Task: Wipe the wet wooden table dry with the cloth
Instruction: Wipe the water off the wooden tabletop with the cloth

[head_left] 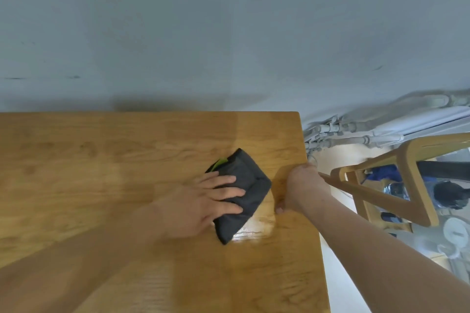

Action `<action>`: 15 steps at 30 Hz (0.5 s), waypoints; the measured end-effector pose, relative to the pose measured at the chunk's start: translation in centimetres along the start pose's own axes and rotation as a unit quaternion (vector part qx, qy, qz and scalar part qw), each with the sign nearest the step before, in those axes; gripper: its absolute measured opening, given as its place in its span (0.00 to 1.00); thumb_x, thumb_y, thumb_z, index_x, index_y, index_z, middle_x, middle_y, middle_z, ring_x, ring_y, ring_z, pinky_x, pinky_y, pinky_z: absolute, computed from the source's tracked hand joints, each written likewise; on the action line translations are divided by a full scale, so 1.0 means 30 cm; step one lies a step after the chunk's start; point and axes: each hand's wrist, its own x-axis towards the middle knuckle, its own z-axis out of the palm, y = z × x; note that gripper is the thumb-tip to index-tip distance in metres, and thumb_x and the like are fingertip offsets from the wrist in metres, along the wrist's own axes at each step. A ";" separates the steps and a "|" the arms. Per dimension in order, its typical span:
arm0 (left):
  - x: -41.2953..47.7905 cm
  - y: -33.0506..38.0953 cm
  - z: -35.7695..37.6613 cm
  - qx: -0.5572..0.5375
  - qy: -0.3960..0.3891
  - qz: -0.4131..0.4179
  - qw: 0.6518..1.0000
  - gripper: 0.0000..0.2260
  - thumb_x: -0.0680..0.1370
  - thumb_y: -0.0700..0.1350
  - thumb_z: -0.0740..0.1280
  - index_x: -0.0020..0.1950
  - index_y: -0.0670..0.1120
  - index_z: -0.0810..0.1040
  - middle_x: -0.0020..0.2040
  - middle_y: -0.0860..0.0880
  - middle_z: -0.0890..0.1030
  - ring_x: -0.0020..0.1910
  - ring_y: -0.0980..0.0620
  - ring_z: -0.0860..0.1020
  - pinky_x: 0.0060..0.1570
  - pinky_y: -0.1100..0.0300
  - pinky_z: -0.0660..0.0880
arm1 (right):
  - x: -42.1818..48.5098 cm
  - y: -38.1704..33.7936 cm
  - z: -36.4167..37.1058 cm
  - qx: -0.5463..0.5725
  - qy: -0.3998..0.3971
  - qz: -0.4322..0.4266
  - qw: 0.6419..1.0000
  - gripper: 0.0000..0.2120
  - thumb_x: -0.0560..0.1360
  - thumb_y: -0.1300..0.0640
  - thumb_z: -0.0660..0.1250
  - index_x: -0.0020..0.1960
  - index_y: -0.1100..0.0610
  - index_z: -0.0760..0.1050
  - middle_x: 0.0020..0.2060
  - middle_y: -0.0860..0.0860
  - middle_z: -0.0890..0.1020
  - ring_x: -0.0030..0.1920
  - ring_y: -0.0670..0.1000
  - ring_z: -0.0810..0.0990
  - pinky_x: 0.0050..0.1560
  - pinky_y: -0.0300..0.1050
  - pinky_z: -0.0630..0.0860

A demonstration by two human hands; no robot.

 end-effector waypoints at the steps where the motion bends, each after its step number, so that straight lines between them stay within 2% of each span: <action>1: -0.011 -0.052 -0.013 0.011 0.010 -0.003 1.000 0.20 0.85 0.49 0.58 0.76 0.63 0.68 0.81 0.61 0.59 0.83 0.55 0.48 0.81 0.50 0.48 | 0.003 -0.001 0.005 -0.002 0.000 0.006 1.000 0.56 0.68 0.33 0.77 0.79 0.68 0.57 0.76 0.64 0.63 0.76 0.59 0.67 0.73 0.50 0.70; 2: -0.013 -0.097 -0.024 0.015 0.033 -0.040 0.999 0.20 0.85 0.49 0.58 0.76 0.62 0.69 0.81 0.61 0.61 0.82 0.55 0.50 0.81 0.49 0.50 | 0.011 -0.003 0.017 0.003 -0.001 0.015 1.000 0.59 0.66 0.33 0.78 0.79 0.68 0.56 0.76 0.65 0.62 0.75 0.59 0.68 0.72 0.51 0.71; 4: -0.008 -0.136 -0.030 -0.015 0.103 -0.177 0.979 0.20 0.83 0.47 0.61 0.75 0.59 0.72 0.80 0.57 0.65 0.82 0.51 0.55 0.79 0.43 0.56 | 0.030 -0.003 0.047 0.028 0.007 0.028 0.999 0.64 0.62 0.34 0.80 0.80 0.69 0.53 0.76 0.66 0.59 0.73 0.60 0.70 0.70 0.54 0.74; 6: 0.038 -0.070 -0.022 -0.049 0.177 -0.327 0.927 0.21 0.83 0.45 0.63 0.75 0.58 0.72 0.79 0.54 0.66 0.81 0.47 0.57 0.78 0.40 0.58 | 0.030 0.008 0.070 0.028 0.024 0.027 0.999 0.68 0.61 0.32 0.80 0.80 0.70 0.50 0.76 0.65 0.59 0.73 0.60 0.70 0.68 0.56 0.75; 8: 0.103 0.081 0.014 -0.051 0.198 -0.420 0.884 0.23 0.82 0.46 0.62 0.77 0.59 0.69 0.80 0.54 0.64 0.81 0.45 0.55 0.79 0.41 0.55 | 0.018 0.038 0.099 0.025 0.063 0.020 0.997 0.69 0.61 0.31 0.79 0.80 0.69 0.47 0.76 0.64 0.62 0.72 0.60 0.70 0.65 0.56 0.77; 9: 0.124 0.174 0.041 -0.034 0.195 -0.416 0.888 0.24 0.81 0.47 0.63 0.77 0.59 0.67 0.81 0.53 0.62 0.81 0.44 0.54 0.80 0.41 0.54 | 0.012 0.054 0.119 0.021 0.090 0.011 0.996 0.68 0.62 0.30 0.78 0.80 0.68 0.45 0.76 0.63 0.62 0.74 0.60 0.69 0.67 0.57 0.75; 11: 0.124 0.354 0.112 -0.015 0.166 -0.329 0.929 0.26 0.79 0.46 0.65 0.77 0.59 0.67 0.80 0.54 0.62 0.81 0.43 0.54 0.80 0.42 0.51 | -0.012 0.081 0.162 0.015 0.150 -0.016 0.988 0.65 0.66 0.30 0.75 0.82 0.63 0.41 0.80 0.63 0.57 0.79 0.62 0.60 0.73 0.60 0.68; 13: 0.071 0.469 0.187 -0.050 0.120 -0.221 0.967 0.24 0.80 0.45 0.63 0.76 0.60 0.69 0.81 0.57 0.62 0.82 0.47 0.53 0.80 0.45 0.49 | -0.050 0.094 0.211 0.010 0.213 -0.052 0.976 0.57 0.72 0.37 0.73 0.82 0.59 0.39 0.81 0.63 0.54 0.81 0.63 0.55 0.76 0.62 0.63; 15: -0.011 0.465 0.207 -0.032 0.087 -0.154 0.984 0.21 0.82 0.48 0.59 0.75 0.62 0.69 0.80 0.59 0.62 0.82 0.50 0.53 0.81 0.48 0.50 | -0.104 0.091 0.255 0.009 0.258 -0.090 0.962 0.50 0.76 0.42 0.70 0.83 0.56 0.40 0.81 0.61 0.54 0.81 0.64 0.54 0.77 0.61 0.60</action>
